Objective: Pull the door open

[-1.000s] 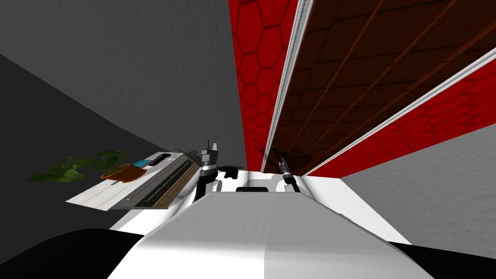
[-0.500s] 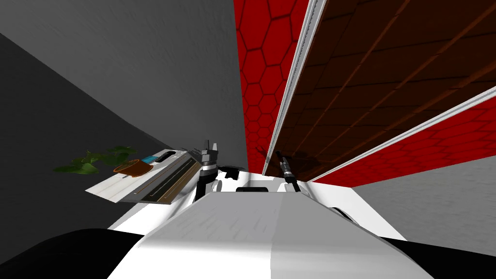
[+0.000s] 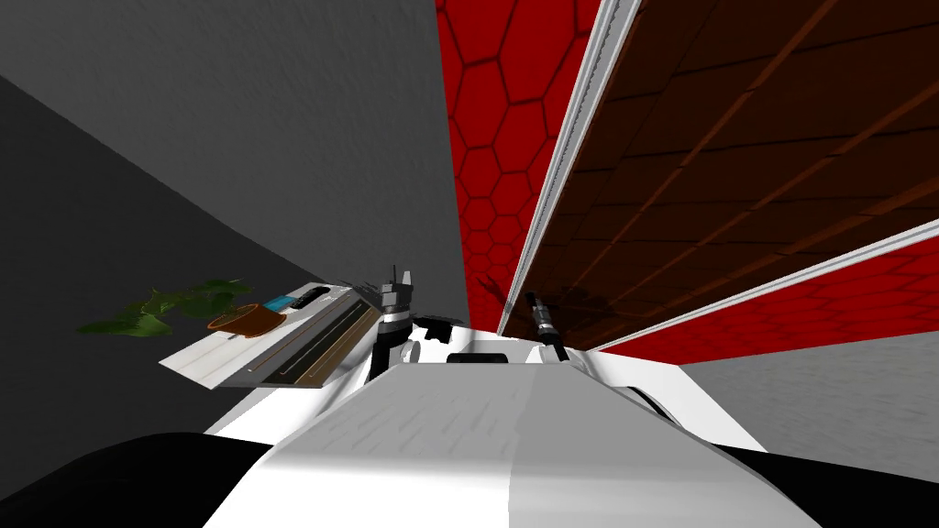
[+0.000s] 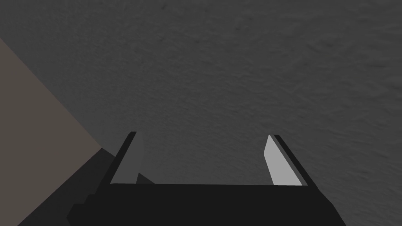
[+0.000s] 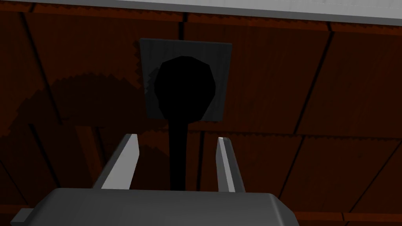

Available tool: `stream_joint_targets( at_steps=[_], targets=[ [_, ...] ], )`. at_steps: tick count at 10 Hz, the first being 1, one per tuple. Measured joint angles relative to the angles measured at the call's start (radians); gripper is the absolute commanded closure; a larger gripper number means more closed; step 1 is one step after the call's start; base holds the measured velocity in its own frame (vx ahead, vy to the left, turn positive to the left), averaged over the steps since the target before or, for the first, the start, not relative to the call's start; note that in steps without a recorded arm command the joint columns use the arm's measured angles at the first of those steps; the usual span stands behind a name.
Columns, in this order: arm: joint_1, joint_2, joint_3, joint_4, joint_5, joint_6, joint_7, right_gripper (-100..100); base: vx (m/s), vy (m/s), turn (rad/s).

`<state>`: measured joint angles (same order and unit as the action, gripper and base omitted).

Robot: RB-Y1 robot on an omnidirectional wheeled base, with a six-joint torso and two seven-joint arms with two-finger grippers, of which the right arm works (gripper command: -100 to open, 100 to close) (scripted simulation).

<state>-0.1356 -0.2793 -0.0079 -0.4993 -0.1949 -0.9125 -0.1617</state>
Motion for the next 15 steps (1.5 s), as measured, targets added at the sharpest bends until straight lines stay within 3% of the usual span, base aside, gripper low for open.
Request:
stream_joint_targets(
  at_steps=[5,9,10,15],
  targets=[
    [0.002,0.000,0.001,0.001,0.000,0.002,0.000,100,-0.030,0.002,0.031],
    [0.019,-0.040,0.017,0.003,0.008,-0.018,-0.042,100,-0.190,-0.018,0.131],
    [0.036,-0.050,0.026,-0.006,0.013,-0.025,-0.056,100,-0.193,-0.062,0.153],
    [0.072,-0.106,0.074,0.000,0.037,-0.073,-0.140,100,-0.177,-0.048,0.124]
  ],
)
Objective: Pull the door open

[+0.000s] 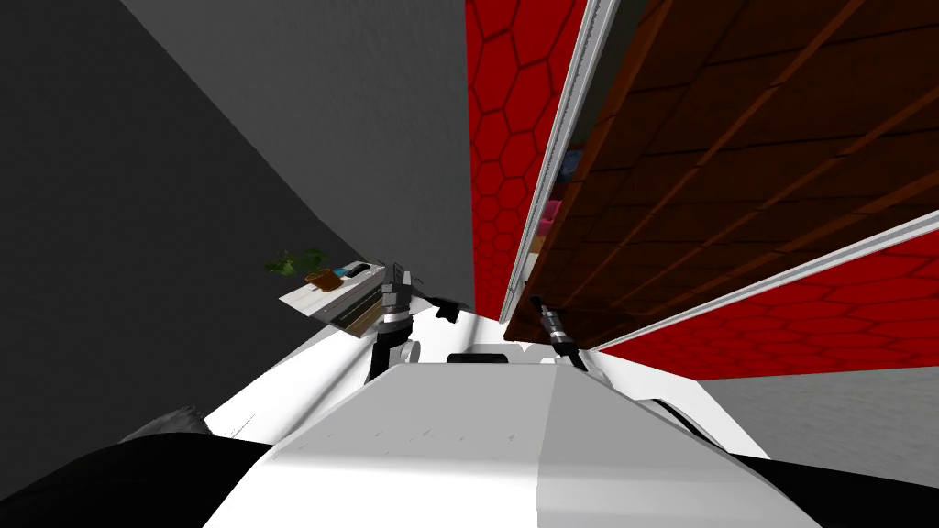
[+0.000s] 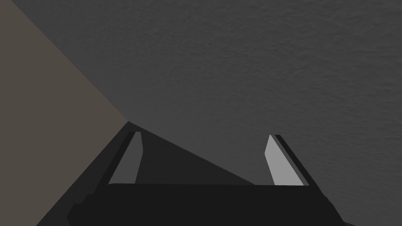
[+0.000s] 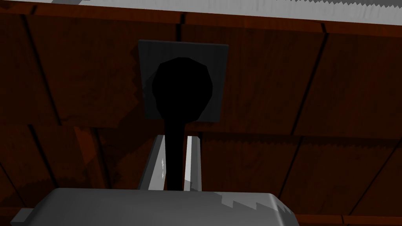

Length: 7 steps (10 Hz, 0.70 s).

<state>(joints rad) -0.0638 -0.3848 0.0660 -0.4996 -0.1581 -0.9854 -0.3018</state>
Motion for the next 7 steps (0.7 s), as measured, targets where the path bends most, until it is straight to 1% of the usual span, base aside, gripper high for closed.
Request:
stream_joint_targets(
  at_steps=[1,2,3,4,5,7],
  targets=[
    [0.004,0.000,0.002,0.000,0.001,0.001,-0.003,100,-0.115,-0.051,0.089],
    [0.017,-0.008,0.009,-0.013,0.005,-0.001,-0.009,100,-0.166,-0.040,0.095],
    [0.020,-0.015,0.016,-0.010,0.008,-0.015,-0.018,100,-0.177,-0.030,0.071],
    [0.014,-0.023,0.025,0.013,0.013,-0.039,-0.030,100,-0.197,-0.068,0.096],
    [0.023,-0.030,0.036,0.011,0.018,-0.054,-0.041,100,-0.197,-0.080,0.095],
    [0.058,-0.048,0.058,-0.018,0.029,-0.073,-0.062,100,-0.212,-0.074,0.093]
  ],
)
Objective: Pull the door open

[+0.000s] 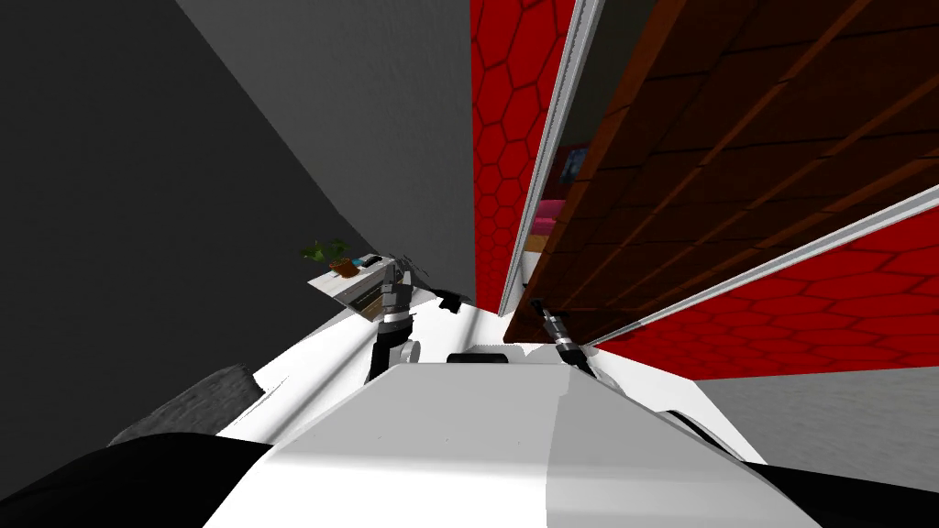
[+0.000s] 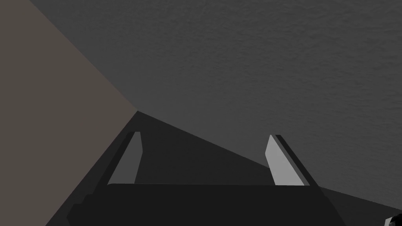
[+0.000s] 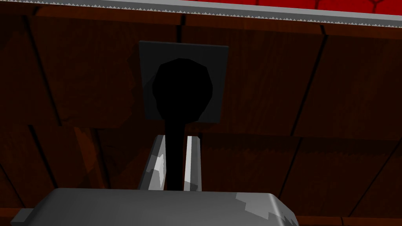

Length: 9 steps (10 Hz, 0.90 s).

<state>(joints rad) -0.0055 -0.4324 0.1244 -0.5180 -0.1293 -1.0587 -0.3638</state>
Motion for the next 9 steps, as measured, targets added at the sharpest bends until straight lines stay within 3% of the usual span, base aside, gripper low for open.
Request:
stream_joint_targets(
  at_steps=[2,3,5,6,7,9],
  targets=[
    [0.023,-0.017,0.019,-0.016,0.010,-0.018,-0.020,100,-0.176,-0.059,0.045],
    [0.021,-0.020,0.028,0.006,0.015,-0.037,-0.029,100,-0.056,-0.033,0.010],
    [0.027,-0.025,0.032,0.025,0.013,-0.060,-0.034,100,-0.179,-0.076,0.253],
    [0.042,-0.033,0.034,0.013,0.009,-0.070,-0.038,100,-0.232,-0.126,0.245],
    [0.060,-0.039,0.038,-0.002,0.007,-0.079,-0.043,100,-0.164,-0.071,0.068],
    [0.062,-0.037,0.045,0.014,0.010,-0.094,-0.046,100,-0.089,-0.021,0.071]
  ],
)
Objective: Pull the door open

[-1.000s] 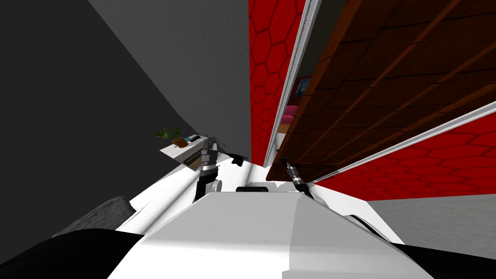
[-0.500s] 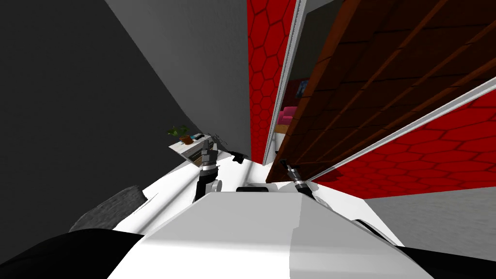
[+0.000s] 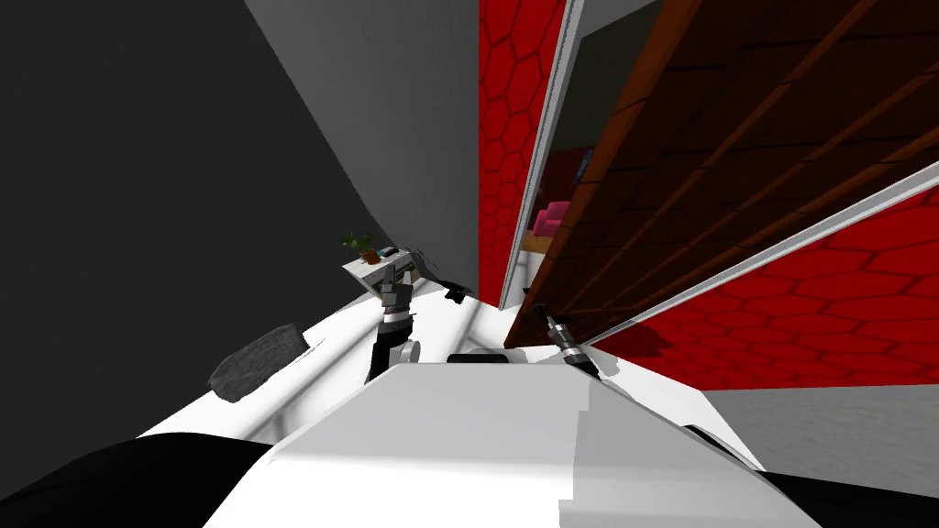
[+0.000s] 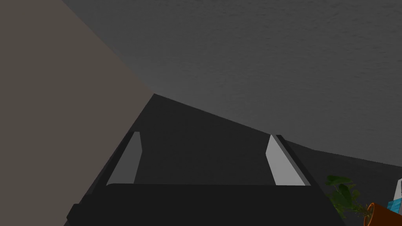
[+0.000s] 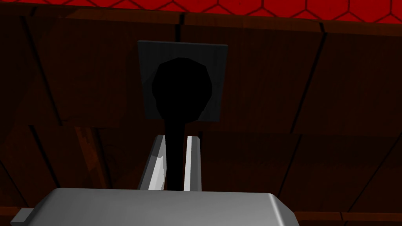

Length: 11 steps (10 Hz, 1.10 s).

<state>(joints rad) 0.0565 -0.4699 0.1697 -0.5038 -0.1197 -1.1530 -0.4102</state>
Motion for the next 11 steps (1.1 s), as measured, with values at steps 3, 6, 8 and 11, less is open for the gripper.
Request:
stream_joint_targets(
  at_steps=[3,6,8,11],
  targets=[
    [0.016,-0.018,0.008,0.022,-0.007,-0.043,-0.015,100,-0.146,-0.079,0.198],
    [0.033,-0.024,0.015,0.026,-0.008,-0.069,-0.020,100,-0.120,-0.029,0.102],
    [0.025,-0.029,0.018,0.063,-0.011,-0.099,-0.028,100,-0.107,-0.041,0.119],
    [0.040,-0.036,0.021,0.056,-0.013,-0.114,-0.031,100,-0.189,-0.077,0.156]
  ],
)
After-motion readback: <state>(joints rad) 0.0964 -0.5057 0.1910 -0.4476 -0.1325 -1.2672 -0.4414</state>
